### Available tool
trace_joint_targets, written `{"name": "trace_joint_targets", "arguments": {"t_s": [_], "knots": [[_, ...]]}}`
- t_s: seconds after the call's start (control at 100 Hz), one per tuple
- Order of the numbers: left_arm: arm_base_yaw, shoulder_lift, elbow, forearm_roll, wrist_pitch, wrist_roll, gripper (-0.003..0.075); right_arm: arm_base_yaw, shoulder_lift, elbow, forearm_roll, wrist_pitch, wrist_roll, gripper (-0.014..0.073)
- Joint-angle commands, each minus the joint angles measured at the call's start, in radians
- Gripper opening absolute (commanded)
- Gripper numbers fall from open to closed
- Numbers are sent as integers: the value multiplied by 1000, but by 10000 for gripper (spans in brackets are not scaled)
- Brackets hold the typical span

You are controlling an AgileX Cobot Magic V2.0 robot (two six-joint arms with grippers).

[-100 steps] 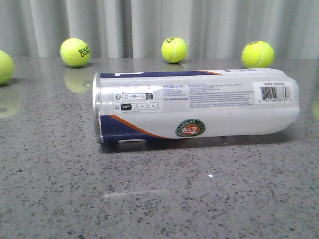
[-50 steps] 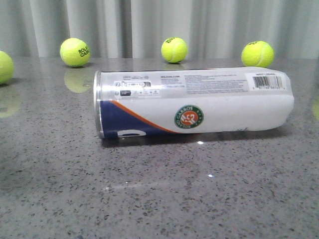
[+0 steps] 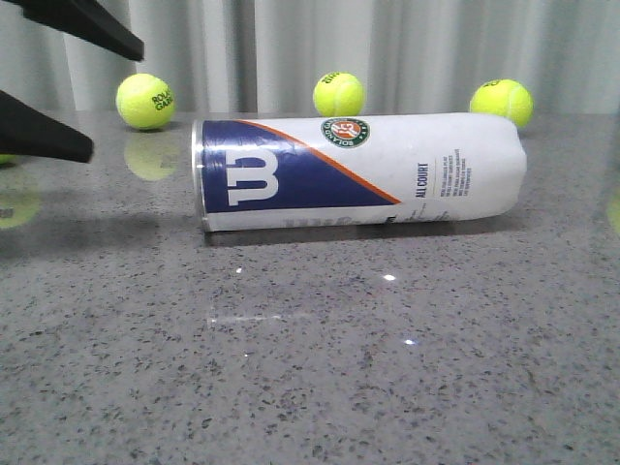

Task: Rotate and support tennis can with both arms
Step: 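Grasp the can's end with the left gripper and tip it upright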

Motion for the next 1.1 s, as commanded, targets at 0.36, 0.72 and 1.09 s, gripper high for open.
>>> {"name": "trace_joint_targets", "arguments": {"t_s": [0.36, 0.72, 1.09], "knots": [[-257, 363, -258, -564, 314, 199, 43, -7, 0, -27, 34, -51, -2, -58], [-279, 221, -716, -77, 284, 74, -21, -7, 0, -27, 34, -50, -2, -58], [-498, 186, -1096, 986, 311, -449, -21, -7, 0, -27, 35, -51, -2, -58]]}}
